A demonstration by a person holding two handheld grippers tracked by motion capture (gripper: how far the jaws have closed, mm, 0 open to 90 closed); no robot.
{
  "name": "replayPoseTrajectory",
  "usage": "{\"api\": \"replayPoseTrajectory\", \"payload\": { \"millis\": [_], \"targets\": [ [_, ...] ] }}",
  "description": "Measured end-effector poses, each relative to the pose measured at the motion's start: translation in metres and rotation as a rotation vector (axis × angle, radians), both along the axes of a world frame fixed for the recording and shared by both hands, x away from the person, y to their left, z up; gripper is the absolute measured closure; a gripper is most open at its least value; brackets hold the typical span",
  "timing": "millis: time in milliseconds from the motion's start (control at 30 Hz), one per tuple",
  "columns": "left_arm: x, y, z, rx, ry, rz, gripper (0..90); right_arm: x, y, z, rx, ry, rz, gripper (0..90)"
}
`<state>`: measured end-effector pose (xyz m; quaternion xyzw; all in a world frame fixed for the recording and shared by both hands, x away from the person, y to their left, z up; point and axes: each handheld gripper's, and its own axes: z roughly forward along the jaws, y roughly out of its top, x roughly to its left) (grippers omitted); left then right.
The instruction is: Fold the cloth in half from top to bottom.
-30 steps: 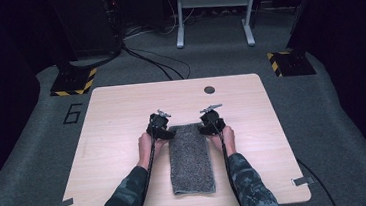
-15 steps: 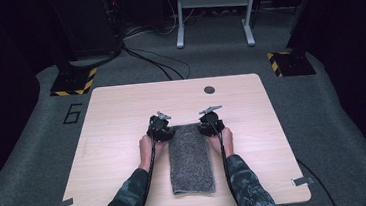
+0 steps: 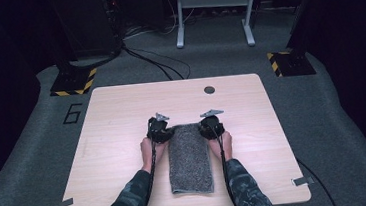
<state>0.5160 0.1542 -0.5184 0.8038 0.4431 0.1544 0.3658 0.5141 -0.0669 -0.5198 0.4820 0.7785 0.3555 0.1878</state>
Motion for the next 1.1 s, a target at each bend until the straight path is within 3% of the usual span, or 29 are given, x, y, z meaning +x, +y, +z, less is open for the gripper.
{"api": "replayPoseTrajectory", "payload": {
  "millis": [100, 233, 433, 467, 667, 733, 1100],
  "targets": [
    [0.000, -0.001, 0.001, 0.027, 0.001, -0.008, 86.1, -0.001, 0.001, 0.000, -0.005, -0.006, 0.004, 85.6],
    [0.000, -0.001, 0.001, 0.024, 0.004, -0.005, 86.1, 0.000, 0.000, 0.000, -0.007, -0.003, 0.009, 85.7],
    [0.001, 0.001, 0.003, 0.015, 0.004, -0.014, 86.2, 0.003, 0.002, 0.004, -0.048, -0.005, 0.021, 86.7],
    [-0.001, 0.001, 0.003, -0.008, -0.016, -0.001, 86.2, 0.003, 0.002, 0.004, -0.036, -0.005, 0.018, 86.7],
    [-0.004, 0.002, 0.014, -0.024, -0.065, 0.000, 86.1, 0.000, -0.001, 0.017, -0.016, -0.043, 0.018, 86.5],
    [-0.005, 0.003, 0.018, -0.023, -0.078, -0.005, 86.1, -0.001, -0.003, 0.022, -0.031, -0.068, 0.045, 86.3],
    [-0.006, 0.004, 0.036, -0.033, -0.140, -0.006, 86.1, -0.003, -0.006, 0.046, -0.003, -0.129, 0.048, 86.6]
  ]
}}
